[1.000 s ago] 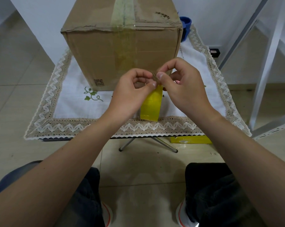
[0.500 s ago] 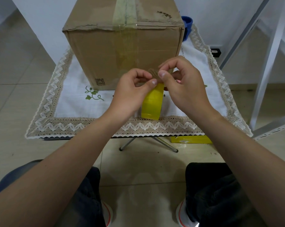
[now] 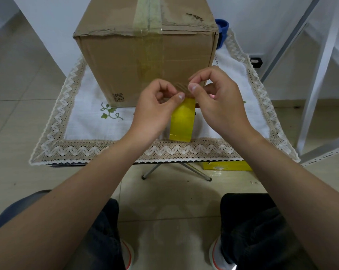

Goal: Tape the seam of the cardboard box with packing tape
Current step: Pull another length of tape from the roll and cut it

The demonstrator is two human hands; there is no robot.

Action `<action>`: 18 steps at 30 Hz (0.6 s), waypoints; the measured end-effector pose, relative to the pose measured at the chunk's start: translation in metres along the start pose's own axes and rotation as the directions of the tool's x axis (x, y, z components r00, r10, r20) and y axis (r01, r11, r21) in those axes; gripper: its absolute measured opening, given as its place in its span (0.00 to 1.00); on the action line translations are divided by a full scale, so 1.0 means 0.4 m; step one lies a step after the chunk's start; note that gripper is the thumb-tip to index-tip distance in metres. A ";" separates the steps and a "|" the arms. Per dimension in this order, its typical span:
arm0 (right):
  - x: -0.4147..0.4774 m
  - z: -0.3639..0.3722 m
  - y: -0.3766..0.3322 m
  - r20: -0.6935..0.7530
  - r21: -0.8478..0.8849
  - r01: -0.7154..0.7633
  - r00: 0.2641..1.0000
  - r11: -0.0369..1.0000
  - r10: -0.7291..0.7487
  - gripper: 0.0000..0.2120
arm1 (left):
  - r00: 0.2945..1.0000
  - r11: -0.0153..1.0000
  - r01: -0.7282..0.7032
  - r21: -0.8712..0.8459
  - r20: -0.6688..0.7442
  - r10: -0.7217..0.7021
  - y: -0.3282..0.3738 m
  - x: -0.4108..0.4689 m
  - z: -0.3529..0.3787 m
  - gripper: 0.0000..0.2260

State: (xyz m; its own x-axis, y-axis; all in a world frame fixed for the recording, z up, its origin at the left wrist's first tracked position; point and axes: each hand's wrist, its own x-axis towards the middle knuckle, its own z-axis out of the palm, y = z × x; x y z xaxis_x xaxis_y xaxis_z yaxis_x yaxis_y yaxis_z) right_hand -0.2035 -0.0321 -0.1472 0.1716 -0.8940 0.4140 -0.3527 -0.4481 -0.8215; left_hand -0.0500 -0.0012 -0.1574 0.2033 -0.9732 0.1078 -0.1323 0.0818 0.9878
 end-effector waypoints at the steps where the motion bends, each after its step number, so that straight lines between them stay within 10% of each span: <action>1: 0.000 0.000 0.000 0.001 0.000 -0.001 1.000 1.000 0.001 0.02 | 1.000 1.000 0.002 -0.003 0.010 -0.002 -0.002 0.000 0.001 0.05; 18: 0.001 0.001 0.000 -0.007 0.002 -0.020 1.000 1.000 0.020 0.02 | 0.999 0.999 0.026 -0.042 -0.024 -0.027 0.001 -0.003 0.001 0.10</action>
State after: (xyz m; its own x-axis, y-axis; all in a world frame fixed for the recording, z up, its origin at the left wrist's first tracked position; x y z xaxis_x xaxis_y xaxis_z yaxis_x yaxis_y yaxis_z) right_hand -0.2030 -0.0324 -0.1471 0.1580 -0.9025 0.4007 -0.3539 -0.4306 -0.8303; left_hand -0.0506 -0.0003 -0.1574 0.2300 -0.9696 0.0835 -0.0860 0.0652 0.9942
